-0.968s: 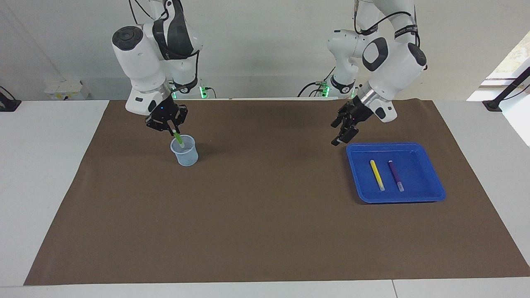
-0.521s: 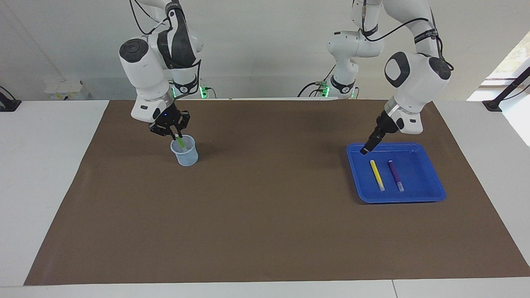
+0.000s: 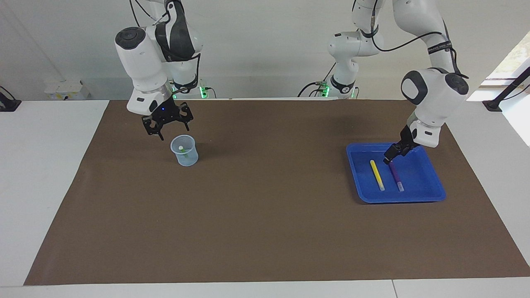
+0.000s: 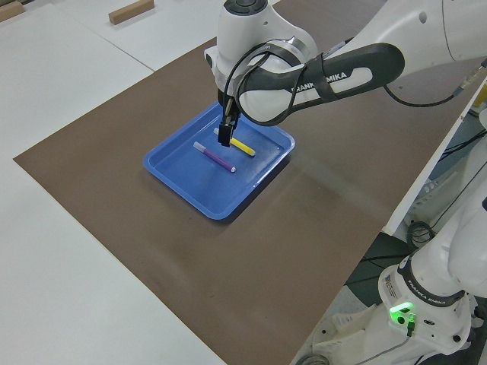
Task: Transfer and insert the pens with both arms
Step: 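Grasp the purple pen with the left gripper while the right gripper withdraws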
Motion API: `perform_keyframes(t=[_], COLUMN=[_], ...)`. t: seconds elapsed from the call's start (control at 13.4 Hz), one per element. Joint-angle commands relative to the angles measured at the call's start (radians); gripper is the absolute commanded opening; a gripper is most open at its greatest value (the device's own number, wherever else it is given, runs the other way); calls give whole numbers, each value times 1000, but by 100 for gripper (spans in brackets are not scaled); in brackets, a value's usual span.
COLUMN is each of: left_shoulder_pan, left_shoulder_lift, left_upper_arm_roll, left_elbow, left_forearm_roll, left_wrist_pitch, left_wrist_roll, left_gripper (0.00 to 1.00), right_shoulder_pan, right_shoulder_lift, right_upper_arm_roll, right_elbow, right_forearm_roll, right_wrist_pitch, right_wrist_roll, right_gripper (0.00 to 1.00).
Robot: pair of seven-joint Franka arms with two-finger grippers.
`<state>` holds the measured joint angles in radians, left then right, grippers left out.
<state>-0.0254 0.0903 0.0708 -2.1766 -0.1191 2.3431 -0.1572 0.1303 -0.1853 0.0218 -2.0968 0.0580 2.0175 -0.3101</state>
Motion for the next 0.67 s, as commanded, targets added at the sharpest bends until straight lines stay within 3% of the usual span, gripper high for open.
perform_keyframes(t=[0.0,0.15,0.3,0.6], left_shoulder_pan=[47,51,53,42], left_shoulder_lift=[78,138,158,202], left_upper_arm_roll=[-9,-9,-11,-14], left_elbow=[49,96,101,130], left_forearm_roll=[79,84,85,85], left_wrist_pitch=[38,41,50,45], left_wrist_roll=[135,172,206,212], left_gripper=[100,100,100,85], right_shoulder_pan=[2,2,15,152], right_shoulder_lift=[1,15,13,13], right_upper_arm_roll=[3,3,4,4], right_elbow=[67,96,98,97], right_forearm_roll=[136,271,415,583], right_wrist_pitch=[-28,-29,-28,59], right_wrist_roll=[0,52,225,610], right_gripper=[100,100,100,100])
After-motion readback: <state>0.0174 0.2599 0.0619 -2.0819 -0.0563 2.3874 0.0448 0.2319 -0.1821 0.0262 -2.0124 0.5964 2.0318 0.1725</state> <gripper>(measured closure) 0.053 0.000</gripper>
